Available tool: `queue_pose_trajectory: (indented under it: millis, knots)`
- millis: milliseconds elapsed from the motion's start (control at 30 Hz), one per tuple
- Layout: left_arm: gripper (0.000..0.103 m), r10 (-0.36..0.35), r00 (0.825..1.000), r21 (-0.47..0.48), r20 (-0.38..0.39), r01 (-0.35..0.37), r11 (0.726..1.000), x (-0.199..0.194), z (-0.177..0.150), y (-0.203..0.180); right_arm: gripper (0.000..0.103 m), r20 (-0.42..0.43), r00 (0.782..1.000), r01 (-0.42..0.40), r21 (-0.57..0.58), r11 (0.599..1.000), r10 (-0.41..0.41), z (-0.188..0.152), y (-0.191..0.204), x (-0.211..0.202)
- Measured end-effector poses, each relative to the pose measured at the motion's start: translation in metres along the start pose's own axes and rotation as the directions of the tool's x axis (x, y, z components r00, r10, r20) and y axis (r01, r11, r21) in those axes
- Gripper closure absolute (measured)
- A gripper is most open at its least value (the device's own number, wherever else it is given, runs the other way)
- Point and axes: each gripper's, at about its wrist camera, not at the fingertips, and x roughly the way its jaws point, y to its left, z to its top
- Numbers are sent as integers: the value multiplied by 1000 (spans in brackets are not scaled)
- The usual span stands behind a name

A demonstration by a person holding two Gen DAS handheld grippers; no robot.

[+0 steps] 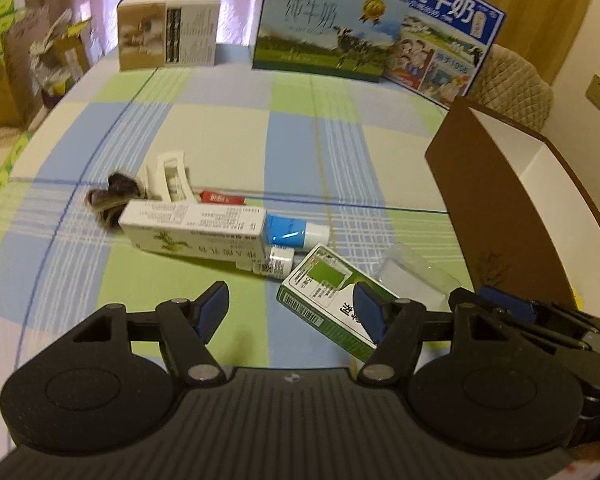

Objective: Organize objects
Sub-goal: 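Return both tools to the table and approach the green-and-white medicine box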

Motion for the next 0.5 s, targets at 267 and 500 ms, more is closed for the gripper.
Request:
queue_pose_trajectory:
  millis: [267, 500]
  knots:
    - [27, -17, 999, -53, -35, 15, 998, 22, -3, -12, 76, -17, 1000, 26, -14, 1000, -27, -9, -5, 10]
    - [22, 37, 997, -61, -61, -41, 997, 40, -4, -21, 76, -37, 998, 49, -60, 997, -51, -18, -3, 17]
